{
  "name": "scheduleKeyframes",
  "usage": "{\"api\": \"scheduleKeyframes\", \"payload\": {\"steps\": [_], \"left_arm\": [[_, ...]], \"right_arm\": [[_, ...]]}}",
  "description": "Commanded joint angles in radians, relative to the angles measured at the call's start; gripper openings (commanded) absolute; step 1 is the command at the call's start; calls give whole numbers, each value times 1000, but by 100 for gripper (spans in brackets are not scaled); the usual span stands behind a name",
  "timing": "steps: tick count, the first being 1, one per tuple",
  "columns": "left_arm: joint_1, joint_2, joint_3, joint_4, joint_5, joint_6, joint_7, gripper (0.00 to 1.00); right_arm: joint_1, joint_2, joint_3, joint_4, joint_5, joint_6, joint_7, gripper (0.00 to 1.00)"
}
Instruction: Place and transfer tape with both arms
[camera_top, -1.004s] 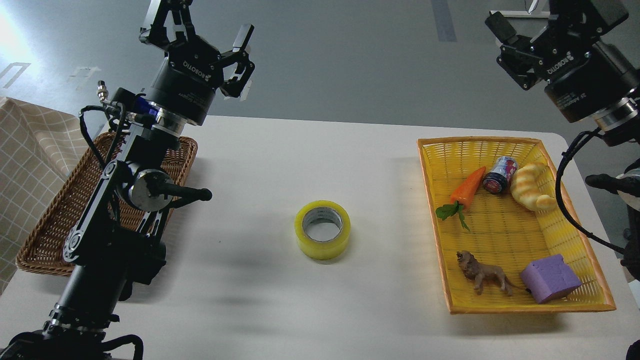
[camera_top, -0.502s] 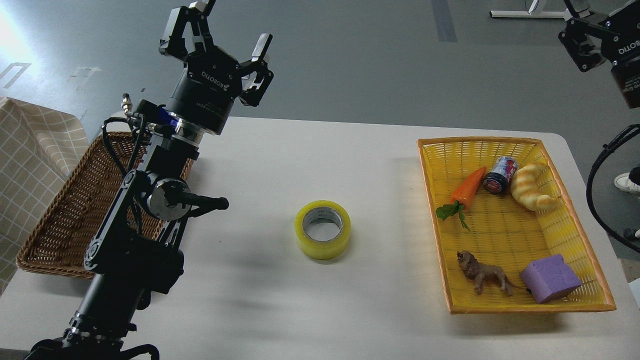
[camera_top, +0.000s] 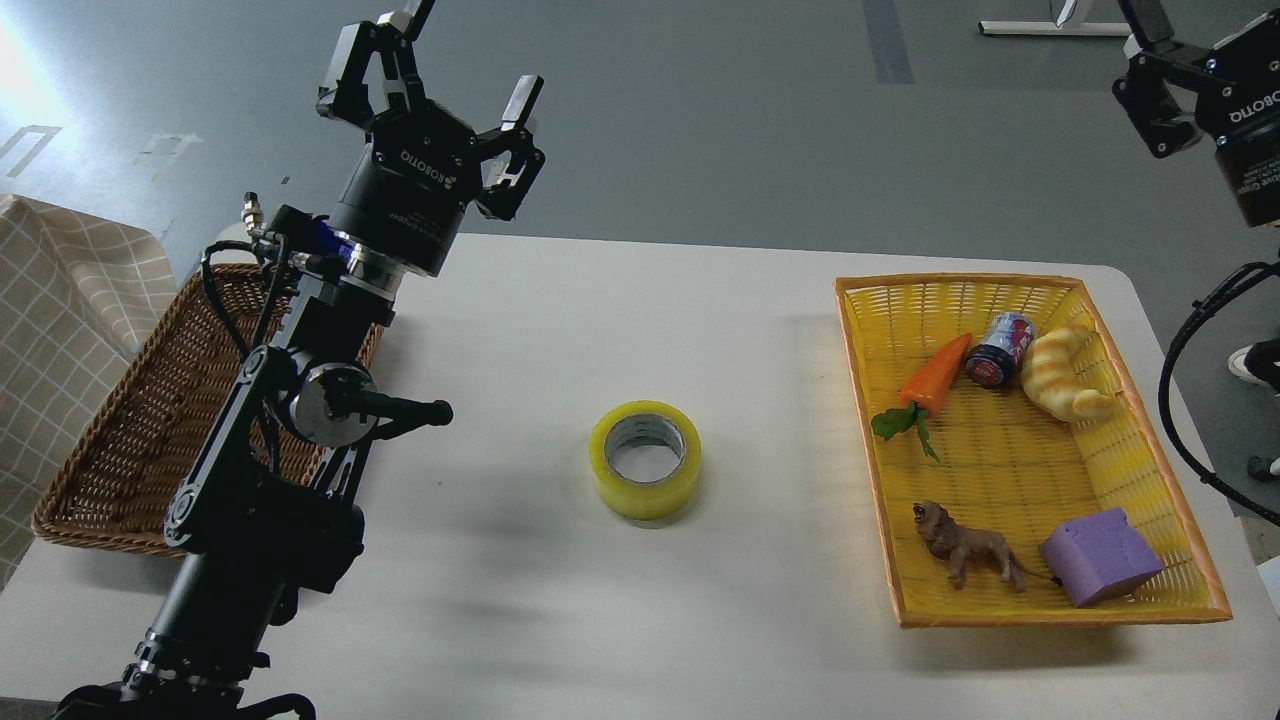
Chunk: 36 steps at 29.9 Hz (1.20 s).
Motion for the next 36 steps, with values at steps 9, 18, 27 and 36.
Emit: {"api": "scheduleKeyframes", "payload": {"steps": [9, 18, 27, 36], "left_arm": [[2, 6, 1, 0, 0, 7, 4, 99], [19, 16, -2, 1, 0, 11, 5, 99], [19, 12, 0, 3, 0, 8, 4, 99], [19, 17, 0, 3, 0, 8, 4, 99]], "right_arm": [[4, 78, 1, 39, 2, 0, 2, 100], [0, 104, 12, 102, 2, 0, -1, 100], [-5, 104, 8, 102, 3, 0, -1, 100], [-6, 105, 6, 102, 3, 0, -1, 100]]}}
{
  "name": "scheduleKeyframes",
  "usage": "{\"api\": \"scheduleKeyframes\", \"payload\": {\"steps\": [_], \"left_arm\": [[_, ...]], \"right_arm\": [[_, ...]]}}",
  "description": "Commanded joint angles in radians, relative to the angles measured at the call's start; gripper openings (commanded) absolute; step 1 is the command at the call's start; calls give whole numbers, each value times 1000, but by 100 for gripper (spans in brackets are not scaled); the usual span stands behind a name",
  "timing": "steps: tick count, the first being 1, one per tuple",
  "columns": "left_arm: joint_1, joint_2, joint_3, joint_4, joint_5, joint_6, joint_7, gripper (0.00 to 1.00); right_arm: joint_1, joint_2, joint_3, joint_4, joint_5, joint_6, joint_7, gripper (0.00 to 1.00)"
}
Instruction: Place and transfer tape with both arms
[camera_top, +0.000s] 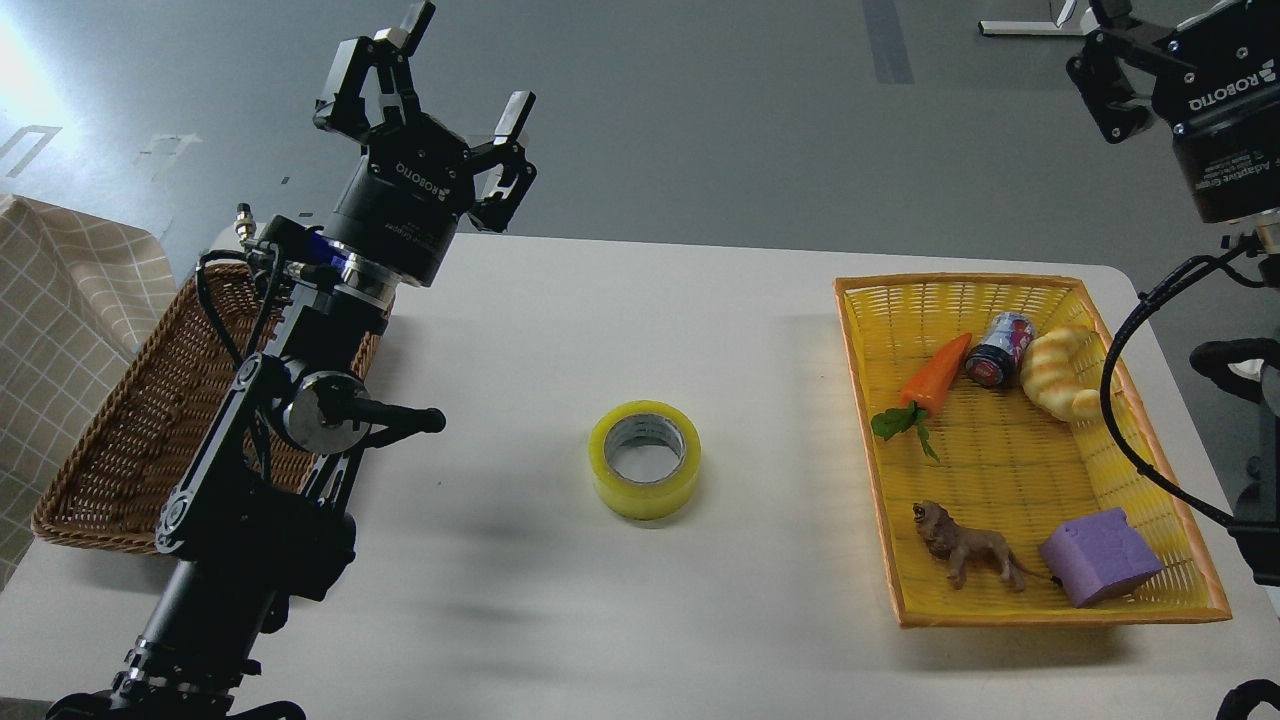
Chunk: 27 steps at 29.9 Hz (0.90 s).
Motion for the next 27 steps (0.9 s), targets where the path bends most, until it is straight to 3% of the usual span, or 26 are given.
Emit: {"api": "scheduleKeyframes", "payload": {"steps": [1, 27], "left_arm": [[1, -3, -1, 0, 1, 0, 0, 99], [-1, -4, -1, 3, 0, -3, -3, 99]], "right_arm": [[0, 0, -1, 0, 0, 0, 0, 100], [-20, -1, -8, -1, 0, 0, 0, 100]]}}
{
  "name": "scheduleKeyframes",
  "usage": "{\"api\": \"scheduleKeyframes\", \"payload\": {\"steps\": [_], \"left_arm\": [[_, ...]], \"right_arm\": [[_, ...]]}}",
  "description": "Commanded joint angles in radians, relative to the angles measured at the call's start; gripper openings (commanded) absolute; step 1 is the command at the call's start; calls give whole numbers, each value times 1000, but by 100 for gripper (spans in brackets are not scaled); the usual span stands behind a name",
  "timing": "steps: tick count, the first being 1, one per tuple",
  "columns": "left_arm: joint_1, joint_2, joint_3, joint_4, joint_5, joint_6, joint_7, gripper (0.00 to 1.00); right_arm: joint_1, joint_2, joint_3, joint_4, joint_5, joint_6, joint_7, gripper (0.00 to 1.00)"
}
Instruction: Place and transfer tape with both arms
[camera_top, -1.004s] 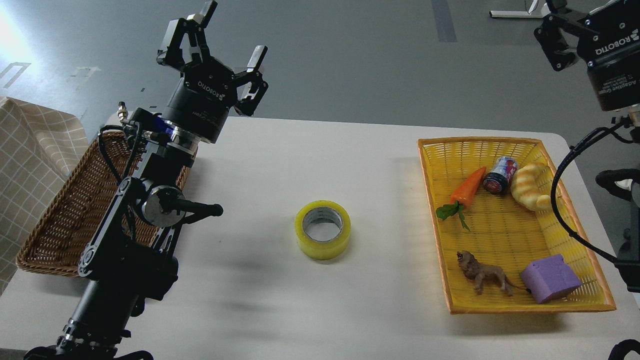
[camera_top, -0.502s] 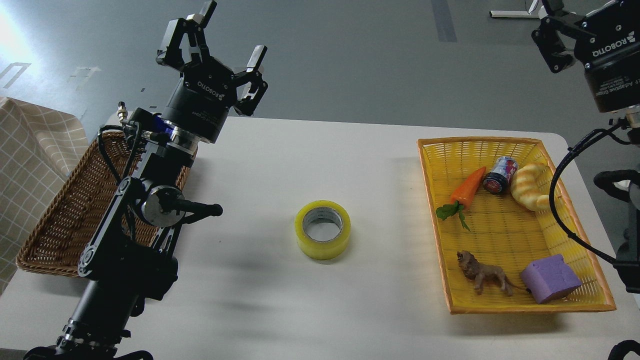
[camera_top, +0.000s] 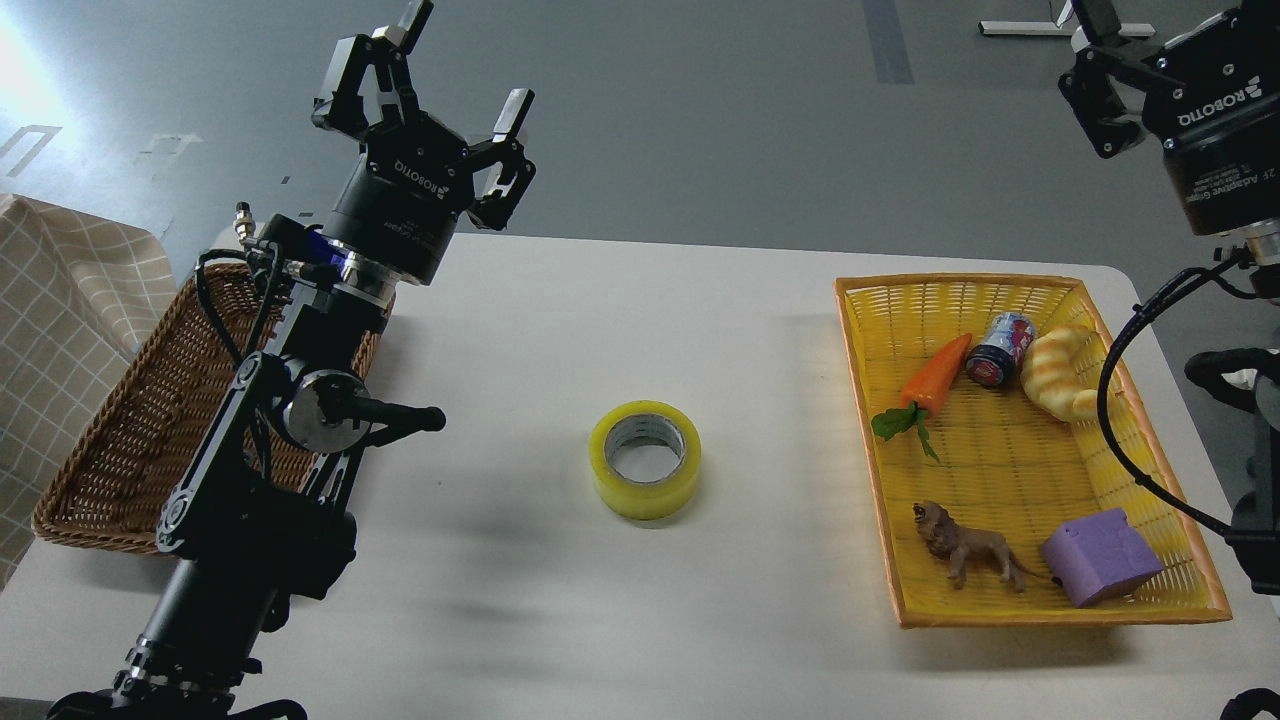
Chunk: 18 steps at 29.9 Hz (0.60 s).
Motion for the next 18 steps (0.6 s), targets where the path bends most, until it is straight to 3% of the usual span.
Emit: {"api": "scheduleKeyframes", "payload": {"steps": [1, 18], "left_arm": [[1, 0, 0, 0, 0, 0, 0, 99], [1, -8, 0, -1, 0, 1, 0, 99]], "right_arm": [[-4, 0, 0, 3, 0, 0, 0, 100], [-18, -9, -2, 3, 0, 0, 0, 100]]}}
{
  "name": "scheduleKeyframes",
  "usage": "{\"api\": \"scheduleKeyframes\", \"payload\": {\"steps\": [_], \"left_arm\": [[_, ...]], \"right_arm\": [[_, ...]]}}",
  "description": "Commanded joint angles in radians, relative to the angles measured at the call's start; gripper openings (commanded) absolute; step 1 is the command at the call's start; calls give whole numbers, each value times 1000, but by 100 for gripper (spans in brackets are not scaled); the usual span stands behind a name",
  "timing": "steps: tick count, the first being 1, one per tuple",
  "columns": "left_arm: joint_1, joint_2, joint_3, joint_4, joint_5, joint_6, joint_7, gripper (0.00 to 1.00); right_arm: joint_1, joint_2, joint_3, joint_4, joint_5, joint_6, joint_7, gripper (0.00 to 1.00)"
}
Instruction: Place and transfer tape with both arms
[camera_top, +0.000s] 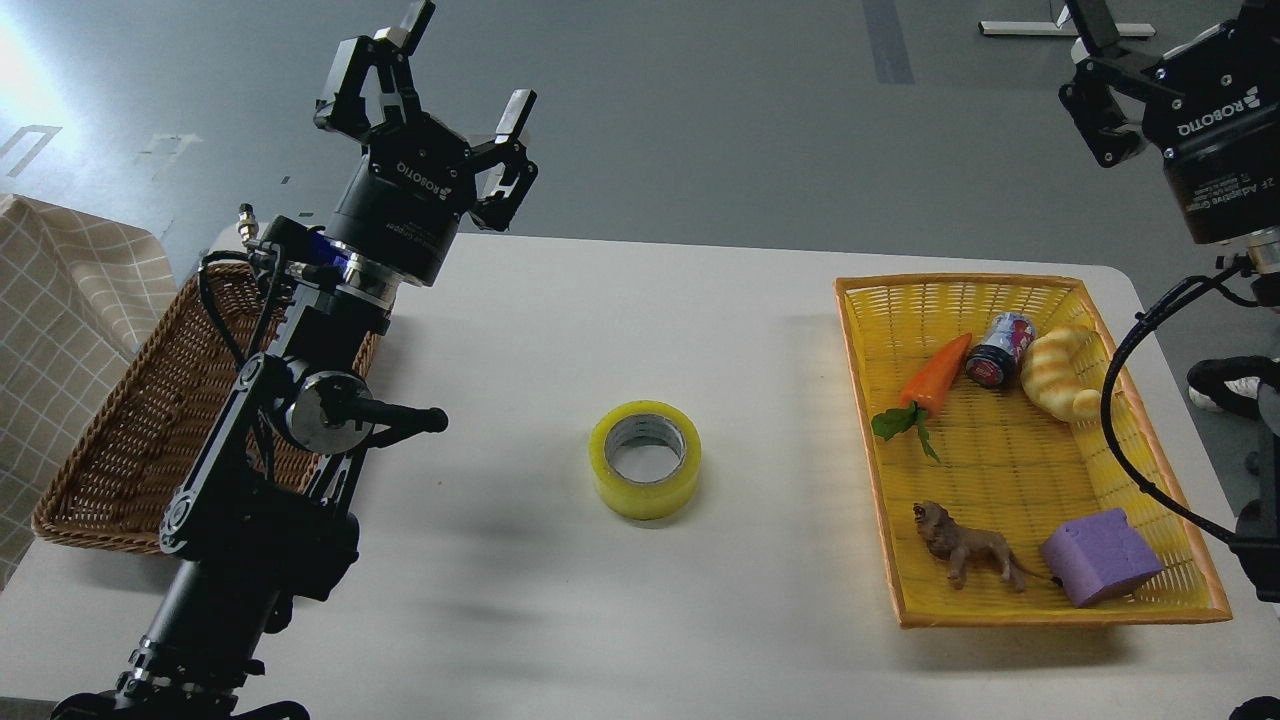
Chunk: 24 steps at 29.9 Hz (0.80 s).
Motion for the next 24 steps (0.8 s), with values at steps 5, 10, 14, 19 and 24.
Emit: {"api": "scheduleKeyframes", "payload": {"steps": [5, 10, 14, 19, 24], "left_arm": [[0, -4, 0, 0, 2, 4, 2, 99], [-3, -13, -5, -2, -5, 18, 6, 99], [-3, 4, 0, -5, -24, 24, 8, 99], [-20, 11, -5, -3, -15, 37, -11, 99], [-58, 27, 9, -2, 29, 37, -11, 99]], "right_arm": [[-9, 0, 0, -1, 0, 0, 0, 100], [-9, 0, 0, -1, 0, 0, 0, 100], [-9, 0, 0, -1, 0, 0, 0, 100], [-11, 1, 0, 0, 0, 0, 0, 100], [-9, 0, 0, -1, 0, 0, 0, 100]]}}
